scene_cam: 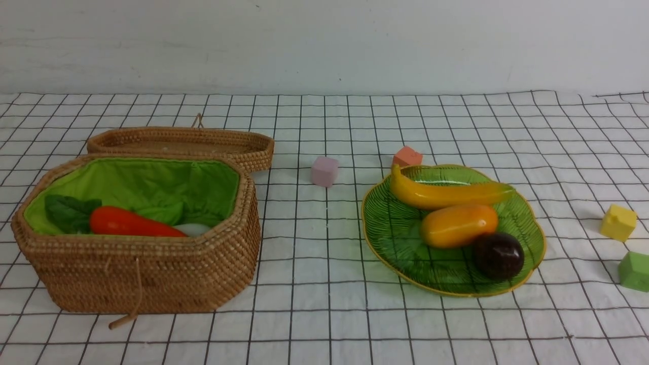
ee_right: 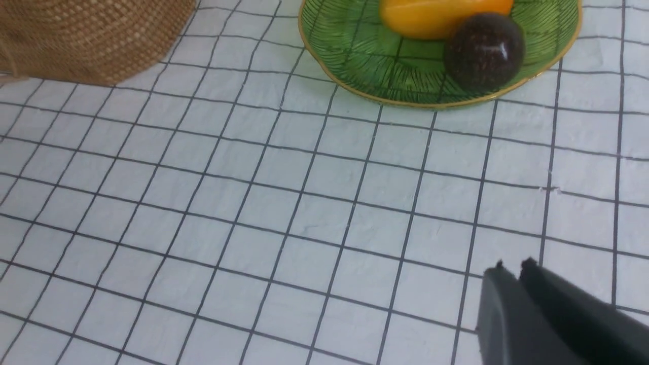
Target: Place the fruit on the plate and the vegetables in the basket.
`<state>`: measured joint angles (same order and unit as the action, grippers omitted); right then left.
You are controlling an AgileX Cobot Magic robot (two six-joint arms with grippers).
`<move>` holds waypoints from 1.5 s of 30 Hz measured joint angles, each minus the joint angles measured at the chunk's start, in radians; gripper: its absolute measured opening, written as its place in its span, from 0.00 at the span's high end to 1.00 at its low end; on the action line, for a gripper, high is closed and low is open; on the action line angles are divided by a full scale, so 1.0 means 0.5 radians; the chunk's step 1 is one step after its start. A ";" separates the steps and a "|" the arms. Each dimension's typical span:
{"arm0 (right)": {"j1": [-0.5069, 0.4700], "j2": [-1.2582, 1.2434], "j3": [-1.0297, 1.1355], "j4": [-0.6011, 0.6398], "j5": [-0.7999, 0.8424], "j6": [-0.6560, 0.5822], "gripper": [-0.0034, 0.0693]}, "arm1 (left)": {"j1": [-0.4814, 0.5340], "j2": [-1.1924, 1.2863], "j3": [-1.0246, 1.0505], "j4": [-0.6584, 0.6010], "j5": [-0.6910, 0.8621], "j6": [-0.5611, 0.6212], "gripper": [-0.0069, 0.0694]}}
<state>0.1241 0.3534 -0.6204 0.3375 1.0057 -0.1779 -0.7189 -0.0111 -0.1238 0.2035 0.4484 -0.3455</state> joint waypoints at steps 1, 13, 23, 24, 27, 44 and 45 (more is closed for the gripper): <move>0.000 -0.007 0.000 0.000 0.000 0.000 0.87 | 0.000 0.000 0.002 0.000 0.026 0.000 0.93; -0.002 -0.447 0.751 -0.587 -1.160 0.197 0.96 | 0.000 0.000 0.007 0.000 0.151 0.000 0.92; -0.015 -0.725 1.270 -1.053 -1.240 0.953 0.96 | 0.000 0.000 0.008 0.000 0.164 0.000 0.91; -0.015 -0.725 1.270 -1.061 -1.240 0.962 0.96 | 0.000 0.000 0.008 0.000 0.164 0.000 0.91; -0.015 -0.725 1.270 -1.065 -1.240 0.978 0.96 | 0.000 0.000 0.012 0.000 0.164 0.000 0.91; -0.015 -0.725 1.270 -1.070 -1.240 0.988 0.96 | 0.000 0.000 0.014 0.000 0.164 0.000 0.91; -0.015 -0.725 1.270 -1.070 -1.240 0.990 0.95 | 0.000 0.000 0.014 0.000 0.164 0.000 0.91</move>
<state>0.1165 -0.0093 0.0145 -0.1973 0.3858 0.3172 -0.7189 -0.0111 -0.1168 0.2034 0.5305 -0.3455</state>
